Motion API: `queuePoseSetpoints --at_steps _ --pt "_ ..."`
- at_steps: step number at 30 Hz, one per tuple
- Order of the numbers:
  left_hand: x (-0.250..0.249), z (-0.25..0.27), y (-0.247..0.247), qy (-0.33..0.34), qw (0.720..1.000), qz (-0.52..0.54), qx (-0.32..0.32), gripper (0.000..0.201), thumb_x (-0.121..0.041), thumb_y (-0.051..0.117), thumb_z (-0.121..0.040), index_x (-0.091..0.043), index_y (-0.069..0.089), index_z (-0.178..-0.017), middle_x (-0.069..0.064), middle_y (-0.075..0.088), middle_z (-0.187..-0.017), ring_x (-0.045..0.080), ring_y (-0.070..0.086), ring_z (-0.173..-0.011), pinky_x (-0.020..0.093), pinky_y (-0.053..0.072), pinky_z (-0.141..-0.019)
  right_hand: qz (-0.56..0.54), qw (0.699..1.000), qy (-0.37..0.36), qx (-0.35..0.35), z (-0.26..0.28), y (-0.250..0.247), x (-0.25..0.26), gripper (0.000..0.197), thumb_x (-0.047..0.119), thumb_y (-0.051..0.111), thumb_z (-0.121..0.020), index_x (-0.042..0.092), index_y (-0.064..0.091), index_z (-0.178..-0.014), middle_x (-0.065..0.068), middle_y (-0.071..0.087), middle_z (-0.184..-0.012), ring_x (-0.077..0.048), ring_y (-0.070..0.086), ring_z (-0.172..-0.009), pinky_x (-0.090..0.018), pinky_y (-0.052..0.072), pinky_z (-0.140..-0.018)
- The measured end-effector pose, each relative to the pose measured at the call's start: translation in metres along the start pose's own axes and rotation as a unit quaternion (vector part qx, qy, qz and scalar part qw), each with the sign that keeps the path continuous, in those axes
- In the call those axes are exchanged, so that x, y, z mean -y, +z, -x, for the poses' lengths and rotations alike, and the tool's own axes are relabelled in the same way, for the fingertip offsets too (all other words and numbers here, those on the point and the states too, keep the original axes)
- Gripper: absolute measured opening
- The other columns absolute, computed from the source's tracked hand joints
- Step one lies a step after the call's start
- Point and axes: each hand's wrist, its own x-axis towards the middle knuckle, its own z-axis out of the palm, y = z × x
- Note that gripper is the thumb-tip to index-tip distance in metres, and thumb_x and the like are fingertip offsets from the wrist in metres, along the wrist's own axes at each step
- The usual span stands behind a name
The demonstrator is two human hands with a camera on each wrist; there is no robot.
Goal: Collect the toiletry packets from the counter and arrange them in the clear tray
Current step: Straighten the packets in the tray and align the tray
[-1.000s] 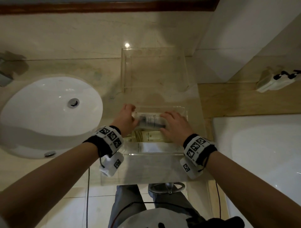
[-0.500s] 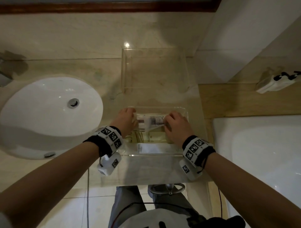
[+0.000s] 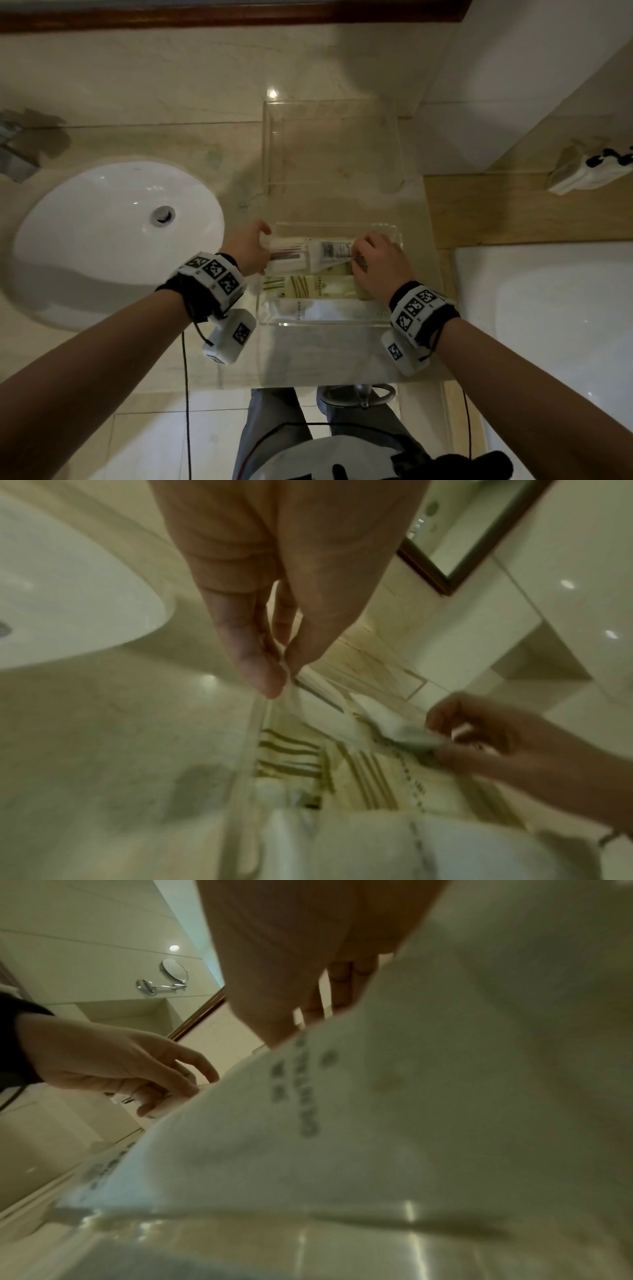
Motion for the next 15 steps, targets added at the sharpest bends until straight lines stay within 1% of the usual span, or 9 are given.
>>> queuePoseSetpoints --at_steps 2,4,5,6,7,9,11,13,15 --pt "0.003 0.003 0.001 -0.003 1.000 -0.019 -0.003 0.034 -0.018 0.058 -0.087 -0.012 0.045 -0.118 0.008 0.067 -0.078 0.019 0.064 -0.062 0.029 0.052 -0.062 -0.007 1.000 0.007 0.008 0.000 -0.001 0.001 0.024 0.022 0.057 -0.084 0.011 0.055 -0.104 -0.008 0.053 -0.113 -0.025 0.048 -0.102 -0.037 0.041 -0.089" --pt "0.002 0.004 0.004 0.023 0.996 -0.083 -0.021 0.042 -0.028 0.060 -0.087 -0.009 0.045 -0.121 0.014 0.065 -0.103 0.027 0.065 -0.086 0.037 0.053 -0.079 -0.016 1.000 0.003 0.009 0.000 -0.002 0.002 0.031 0.029 0.059 -0.080 0.013 0.054 -0.107 -0.007 0.050 -0.118 -0.023 0.046 -0.107 -0.039 0.041 -0.094" --pt "0.001 0.004 0.007 0.042 0.992 -0.109 -0.036 0.045 -0.028 0.060 -0.087 -0.007 0.044 -0.125 0.016 0.057 -0.117 0.031 0.061 -0.098 0.039 0.050 -0.088 -0.022 1.000 -0.003 0.006 0.000 -0.002 0.003 0.034 0.031 0.060 -0.080 0.015 0.055 -0.109 -0.007 0.050 -0.120 -0.024 0.044 -0.110 -0.040 0.040 -0.096" --pt "-0.002 0.004 0.010 0.058 0.990 -0.117 -0.051 0.047 -0.024 0.059 -0.088 -0.005 0.042 -0.128 0.017 0.048 -0.126 0.033 0.056 -0.105 0.038 0.046 -0.093 -0.027 1.000 -0.012 0.000 0.001 -0.002 0.004 0.033 0.033 0.060 -0.081 0.017 0.057 -0.110 -0.007 0.049 -0.122 -0.024 0.044 -0.112 -0.040 0.039 -0.096" --pt "-0.006 0.005 0.013 0.069 0.989 -0.112 -0.062 0.047 -0.020 0.057 -0.089 -0.003 0.041 -0.130 0.016 0.042 -0.131 0.033 0.053 -0.109 0.036 0.043 -0.094 -0.029 0.999 -0.022 -0.005 0.001 0.000 0.005 0.031 0.033 0.060 -0.082 0.018 0.059 -0.109 -0.008 0.050 -0.122 -0.026 0.045 -0.113 -0.041 0.039 -0.096" --pt "-0.013 0.006 0.019 0.096 0.988 -0.098 -0.067 0.047 -0.017 0.056 -0.090 -0.003 0.039 -0.132 0.015 0.038 -0.132 0.032 0.052 -0.108 0.032 0.041 -0.092 -0.023 0.999 -0.036 -0.010 0.001 0.004 0.007 0.025 0.029 0.061 -0.083 0.016 0.063 -0.104 -0.012 0.053 -0.119 -0.031 0.049 -0.108 -0.043 0.044 -0.091" --pt "-0.015 0.006 0.027 0.125 0.986 -0.097 -0.043 0.047 -0.018 0.057 -0.089 -0.006 0.041 -0.132 0.013 0.037 -0.131 0.030 0.051 -0.109 0.032 0.042 -0.093 -0.009 0.999 -0.042 -0.009 0.001 0.009 0.008 0.022 0.025 0.062 -0.083 0.014 0.064 -0.102 -0.015 0.056 -0.113 -0.035 0.052 -0.102 -0.047 0.047 -0.086" --pt "-0.014 0.007 0.034 0.141 0.981 -0.132 -0.015 0.046 -0.020 0.059 -0.087 -0.011 0.044 -0.130 0.012 0.038 -0.129 0.028 0.046 -0.114 0.034 0.042 -0.098 0.001 0.999 -0.039 -0.004 0.002 0.011 0.007 0.023 0.024 0.060 -0.084 0.015 0.064 -0.105 -0.015 0.055 -0.113 -0.035 0.051 -0.103 -0.046 0.046 -0.087" --pt "-0.013 0.007 0.037 0.143 0.977 -0.155 -0.013 0.041 -0.022 0.059 -0.087 -0.012 0.047 -0.125 0.011 0.040 -0.126 0.027 0.044 -0.115 0.036 0.041 -0.100 -0.002 1.000 -0.017 0.002 0.003 0.011 0.005 0.025 0.024 0.058 -0.085 0.018 0.063 -0.109 -0.012 0.053 -0.119 -0.033 0.047 -0.110 -0.044 0.040 -0.092"
